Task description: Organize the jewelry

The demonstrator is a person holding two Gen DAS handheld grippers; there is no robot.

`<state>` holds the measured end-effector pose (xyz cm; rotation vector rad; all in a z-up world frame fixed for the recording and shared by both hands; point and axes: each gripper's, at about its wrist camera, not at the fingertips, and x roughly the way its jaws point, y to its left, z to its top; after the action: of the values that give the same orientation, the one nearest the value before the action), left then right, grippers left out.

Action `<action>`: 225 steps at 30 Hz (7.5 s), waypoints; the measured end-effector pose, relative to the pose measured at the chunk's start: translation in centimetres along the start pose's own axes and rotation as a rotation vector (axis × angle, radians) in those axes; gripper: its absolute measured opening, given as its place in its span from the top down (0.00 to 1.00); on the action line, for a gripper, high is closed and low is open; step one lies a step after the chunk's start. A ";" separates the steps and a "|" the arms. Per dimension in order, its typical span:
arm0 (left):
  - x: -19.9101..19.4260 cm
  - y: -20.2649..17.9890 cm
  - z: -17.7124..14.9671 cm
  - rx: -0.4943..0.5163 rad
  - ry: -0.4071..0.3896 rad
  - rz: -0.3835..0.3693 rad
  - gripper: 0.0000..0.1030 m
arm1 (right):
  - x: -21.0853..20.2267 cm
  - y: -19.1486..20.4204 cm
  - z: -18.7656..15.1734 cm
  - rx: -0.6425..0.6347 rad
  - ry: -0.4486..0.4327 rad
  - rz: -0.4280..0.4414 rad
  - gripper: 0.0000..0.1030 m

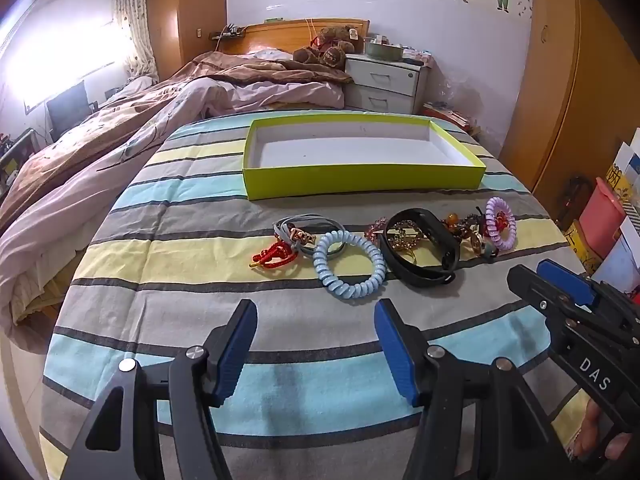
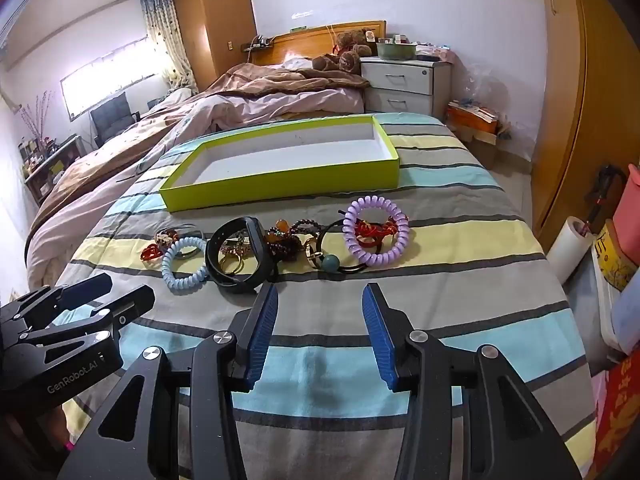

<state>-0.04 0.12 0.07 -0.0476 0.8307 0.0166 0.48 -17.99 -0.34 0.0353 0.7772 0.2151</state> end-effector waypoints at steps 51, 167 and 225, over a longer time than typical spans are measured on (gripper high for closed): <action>-0.7 0.3 0.2 -0.007 0.004 0.006 0.41 | -0.5 0.3 0.2 -0.002 -0.019 -0.002 0.56; 4.4 1.6 11.0 0.006 0.072 -0.223 0.91 | 3.5 -7.8 10.4 0.081 0.031 0.175 0.91; 14.6 5.3 17.9 -0.037 0.117 -0.162 0.84 | 15.9 -3.9 17.5 -0.152 0.129 -0.005 0.85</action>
<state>22.83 6.25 1.22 -0.1518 0.9417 -0.1241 24.42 -17.73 0.66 -0.1252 0.8868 0.2735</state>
